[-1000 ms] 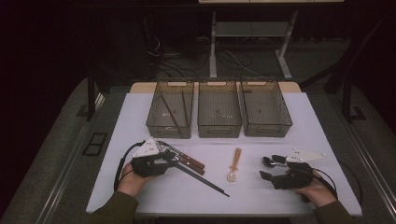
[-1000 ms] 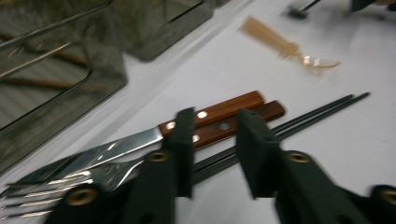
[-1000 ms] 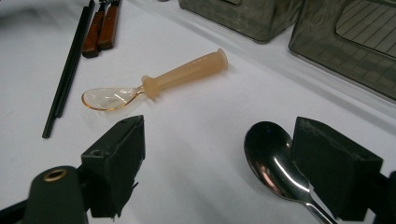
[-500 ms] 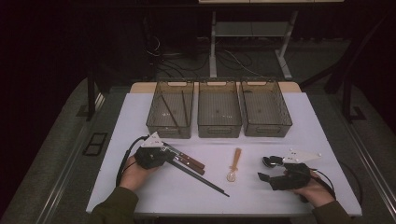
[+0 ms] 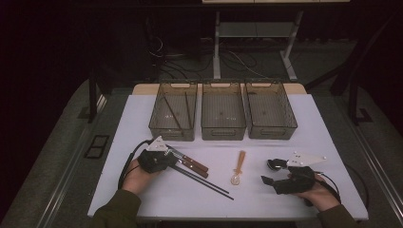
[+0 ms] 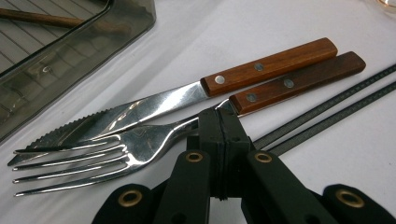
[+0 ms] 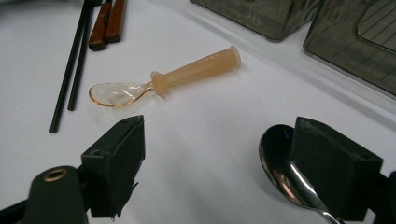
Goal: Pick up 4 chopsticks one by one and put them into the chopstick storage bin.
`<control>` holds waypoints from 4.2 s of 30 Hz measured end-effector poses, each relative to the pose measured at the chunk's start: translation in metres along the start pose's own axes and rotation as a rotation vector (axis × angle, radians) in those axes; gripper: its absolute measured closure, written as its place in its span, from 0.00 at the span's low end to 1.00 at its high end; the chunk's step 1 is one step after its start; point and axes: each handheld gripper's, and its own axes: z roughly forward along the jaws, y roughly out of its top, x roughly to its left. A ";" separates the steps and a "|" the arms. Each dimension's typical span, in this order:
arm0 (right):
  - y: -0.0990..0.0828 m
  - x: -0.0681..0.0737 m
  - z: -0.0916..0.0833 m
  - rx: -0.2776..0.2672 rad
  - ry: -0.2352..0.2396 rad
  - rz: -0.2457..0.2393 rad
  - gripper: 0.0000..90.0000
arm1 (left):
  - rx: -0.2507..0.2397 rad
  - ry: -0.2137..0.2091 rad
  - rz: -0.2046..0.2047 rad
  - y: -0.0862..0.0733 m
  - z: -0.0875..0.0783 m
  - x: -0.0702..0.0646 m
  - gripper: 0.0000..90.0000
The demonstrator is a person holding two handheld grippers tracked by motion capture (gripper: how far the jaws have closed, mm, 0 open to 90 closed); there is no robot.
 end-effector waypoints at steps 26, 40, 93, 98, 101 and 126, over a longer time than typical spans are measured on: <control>0.000 0.000 -0.003 -0.002 0.003 0.000 0.20 | 0.034 -0.040 -0.014 -0.009 -0.012 -0.003 0.99; -0.001 -0.001 -0.003 -0.003 0.006 0.000 0.20 | 0.077 -0.065 0.022 -0.016 -0.024 -0.019 0.99; 0.000 0.001 0.000 0.010 0.011 -0.005 0.20 | 0.029 -0.323 0.341 0.031 0.038 -0.094 0.83; 0.000 0.001 0.000 0.010 0.011 -0.005 0.20 | 0.028 -0.314 0.338 0.031 0.038 -0.093 0.84; 0.000 0.001 0.000 0.010 0.011 -0.005 0.20 | 0.028 -0.302 0.336 0.031 0.037 -0.091 0.84; 0.000 0.000 -0.002 0.003 0.012 -0.002 0.20 | 0.031 -0.206 0.241 0.022 0.023 -0.063 0.85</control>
